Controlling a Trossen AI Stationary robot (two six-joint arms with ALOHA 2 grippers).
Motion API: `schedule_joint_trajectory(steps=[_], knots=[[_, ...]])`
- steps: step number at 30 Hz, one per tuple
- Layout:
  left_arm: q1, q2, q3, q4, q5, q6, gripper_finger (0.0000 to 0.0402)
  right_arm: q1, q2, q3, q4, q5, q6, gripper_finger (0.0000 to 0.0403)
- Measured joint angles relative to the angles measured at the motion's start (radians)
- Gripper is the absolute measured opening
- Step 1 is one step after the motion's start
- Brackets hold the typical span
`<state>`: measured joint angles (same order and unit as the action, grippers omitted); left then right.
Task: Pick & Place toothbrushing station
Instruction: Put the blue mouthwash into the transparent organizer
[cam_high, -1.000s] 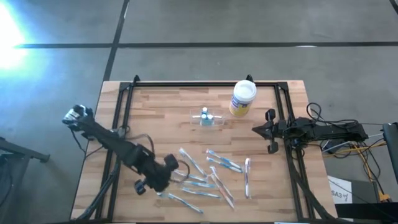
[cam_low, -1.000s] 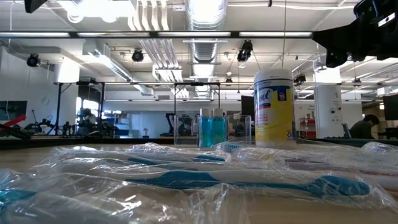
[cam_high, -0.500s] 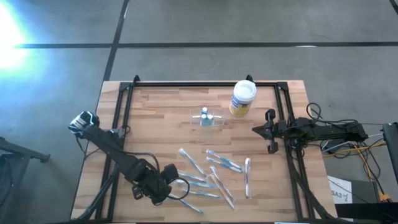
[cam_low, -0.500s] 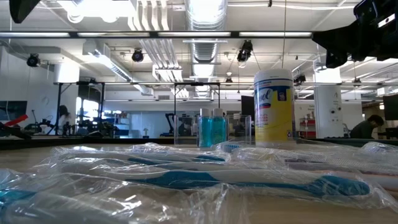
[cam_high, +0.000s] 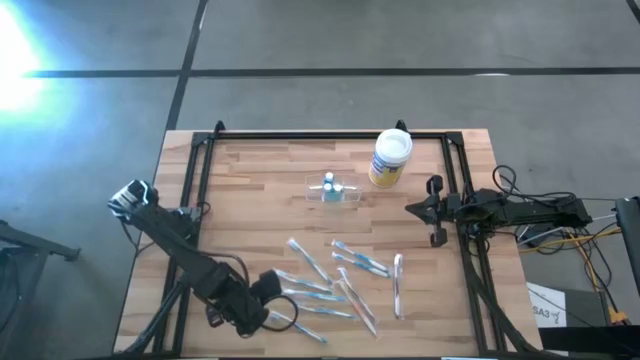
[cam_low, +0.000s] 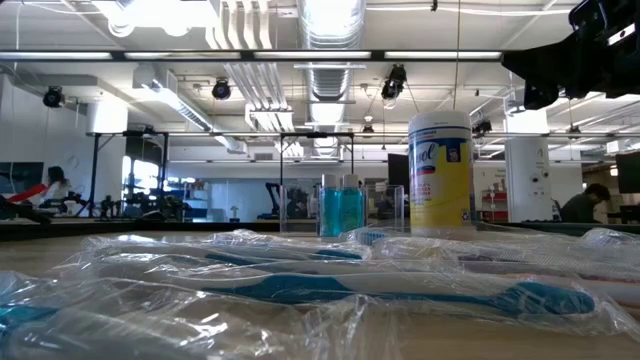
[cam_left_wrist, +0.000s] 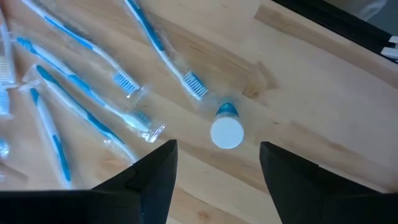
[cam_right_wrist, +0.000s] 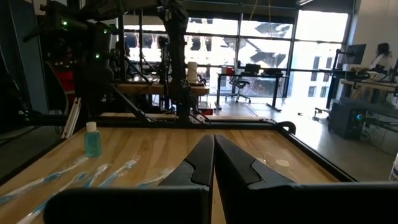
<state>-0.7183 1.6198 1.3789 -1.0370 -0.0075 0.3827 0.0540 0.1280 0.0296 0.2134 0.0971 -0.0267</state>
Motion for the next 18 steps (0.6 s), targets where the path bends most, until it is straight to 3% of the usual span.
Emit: schedule_joint_trajectory(steps=[18], knots=[[-0.003,0.069,-0.015,0.036,0.034,0.070,0.0232,0.000,0.000,0.000,0.000,0.000,0.000,0.0008]])
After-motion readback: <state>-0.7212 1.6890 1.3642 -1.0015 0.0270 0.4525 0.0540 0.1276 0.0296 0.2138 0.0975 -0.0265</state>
